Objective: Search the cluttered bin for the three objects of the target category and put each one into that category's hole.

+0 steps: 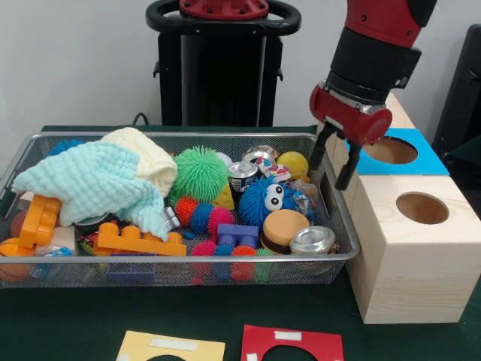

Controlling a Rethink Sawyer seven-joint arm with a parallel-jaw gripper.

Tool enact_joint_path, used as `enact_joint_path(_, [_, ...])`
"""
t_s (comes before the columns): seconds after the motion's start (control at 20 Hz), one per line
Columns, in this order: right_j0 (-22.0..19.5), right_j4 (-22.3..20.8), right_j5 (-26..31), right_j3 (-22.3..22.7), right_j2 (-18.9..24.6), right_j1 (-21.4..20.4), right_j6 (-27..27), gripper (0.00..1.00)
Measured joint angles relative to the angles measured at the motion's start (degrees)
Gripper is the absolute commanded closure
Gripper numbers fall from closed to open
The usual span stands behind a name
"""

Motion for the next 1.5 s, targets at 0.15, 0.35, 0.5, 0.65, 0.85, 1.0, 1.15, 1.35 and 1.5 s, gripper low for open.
enact_joint_path(0.15, [-1.10,-0.01,-3.92,0.66,2.04,0.09,0.00,0.00])
enact_joint_path(0.35, [-2.65,0.00,-9.16,1.73,4.22,0.45,0.00,0.00])
enact_joint_path(0.5, [-3.88,0.01,-11.73,2.72,5.61,0.82,0.00,0.00])
enact_joint_path(0.65, [-5.40,-0.26,-12.70,4.00,7.25,0.91,0.00,0.00])
enact_joint_path(0.85, [-6.92,-1.67,-12.63,5.47,7.69,0.77,0.00,0.00])
enact_joint_path(1.0, [-7.82,-2.68,-12.17,6.39,7.69,0.44,0.00,0.00])
enact_joint_path(1.15, [-9.09,-3.97,-11.26,7.56,7.69,0.02,0.00,0.00])
enact_joint_path(1.35, [-11.25,-5.40,-9.85,8.79,8.06,-0.70,0.00,0.00])
enact_joint_path(1.5, [-13.72,-6.76,-8.39,9.79,9.12,-1.46,0.00,0.00])
